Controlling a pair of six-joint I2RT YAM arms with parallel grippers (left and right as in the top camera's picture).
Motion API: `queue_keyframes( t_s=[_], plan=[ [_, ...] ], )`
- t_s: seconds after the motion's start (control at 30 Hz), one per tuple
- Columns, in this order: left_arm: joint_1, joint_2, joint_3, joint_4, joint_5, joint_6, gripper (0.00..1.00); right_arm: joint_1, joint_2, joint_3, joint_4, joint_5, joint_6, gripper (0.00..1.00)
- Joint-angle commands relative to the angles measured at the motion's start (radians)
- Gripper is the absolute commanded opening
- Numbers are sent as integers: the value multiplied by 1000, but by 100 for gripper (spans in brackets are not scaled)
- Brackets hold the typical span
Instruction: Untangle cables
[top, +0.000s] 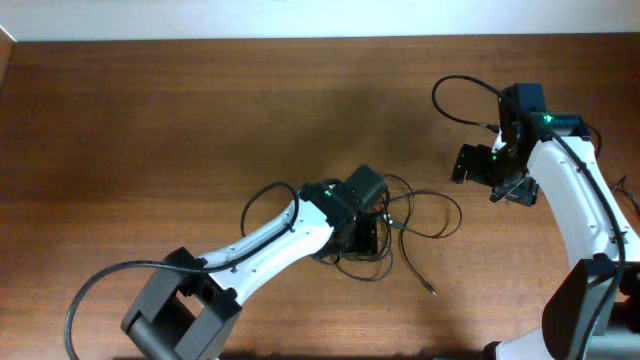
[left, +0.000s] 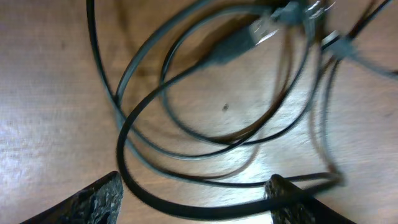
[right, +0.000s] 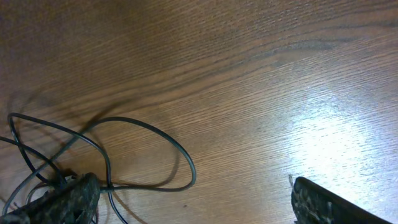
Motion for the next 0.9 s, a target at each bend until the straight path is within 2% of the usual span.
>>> queue_keyframes(
  t_s=[0.0,0.07,0.1,0.23,0.4,0.53,0.67,0.7,0.73,0.77,0.83,0.87],
  plan=[
    [8,4,49,17,-90,-10,72,1,-14,-6,-1,16,8,98],
    [20,4,49,29,-158,-13,66,1,-14,-6,-1,16,8,99],
    [32,4,49,40,-168,-13,66,1,-14,-6,-1,17,8,99],
    [132,4,52,80,-142,-13,65,1,-14,-6,-1,17,8,99],
    [251,4,92,63,-145,-11,59,1,-14,-6,-1,17,8,99],
    [355,4,177,-26,-147,108,57,1,-14,-6,-1,17,8,98],
    [403,4,295,-209,-130,107,62,1,-14,-6,-1,17,8,99],
    [401,4,296,-211,-46,108,63,1,-14,-6,-1,17,8,99],
    [401,5,296,-222,9,108,69,1,-14,-6,-1,16,8,99],
    [401,5,296,-239,17,108,68,1,-14,-6,-1,17,8,99],
    [394,5,287,-266,16,108,61,1,-14,-6,-1,17,8,99],
    [372,6,273,-268,18,106,45,1,-14,-6,-1,17,8,99]
  ],
)
